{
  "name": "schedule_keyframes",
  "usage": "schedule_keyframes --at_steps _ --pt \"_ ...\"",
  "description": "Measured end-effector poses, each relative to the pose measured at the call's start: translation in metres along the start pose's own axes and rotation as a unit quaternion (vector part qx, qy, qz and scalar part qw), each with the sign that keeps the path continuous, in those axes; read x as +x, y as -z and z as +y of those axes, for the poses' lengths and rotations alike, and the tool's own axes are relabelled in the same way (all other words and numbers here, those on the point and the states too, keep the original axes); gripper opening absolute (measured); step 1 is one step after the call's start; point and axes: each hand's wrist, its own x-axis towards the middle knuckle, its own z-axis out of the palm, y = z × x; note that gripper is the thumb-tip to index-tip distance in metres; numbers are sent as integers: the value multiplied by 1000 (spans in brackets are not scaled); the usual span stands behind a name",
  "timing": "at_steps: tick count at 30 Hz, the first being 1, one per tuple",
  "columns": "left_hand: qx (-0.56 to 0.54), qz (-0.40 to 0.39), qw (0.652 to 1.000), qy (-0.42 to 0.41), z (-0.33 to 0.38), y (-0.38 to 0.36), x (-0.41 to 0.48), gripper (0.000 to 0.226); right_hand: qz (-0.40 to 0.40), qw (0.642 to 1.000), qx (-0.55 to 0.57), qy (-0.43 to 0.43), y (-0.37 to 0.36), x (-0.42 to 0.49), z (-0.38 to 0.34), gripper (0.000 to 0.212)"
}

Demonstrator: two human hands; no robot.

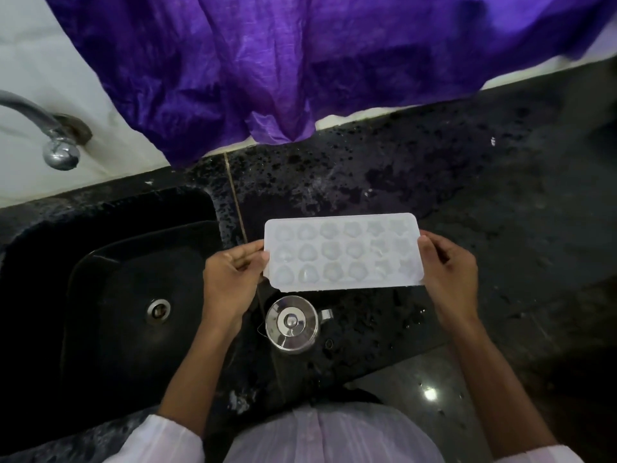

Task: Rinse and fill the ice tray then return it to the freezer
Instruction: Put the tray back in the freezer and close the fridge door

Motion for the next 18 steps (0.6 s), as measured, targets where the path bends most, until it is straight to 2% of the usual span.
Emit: schedule_keyframes --at_steps 10,18 --pt "14 -122 992 -20 21 -19 -27 25 114 992 19 -49 58 -69 3 25" --pt "71 -242 967 -46 22 -57 -57 22 234 967 22 -98 108 -144 21 23"
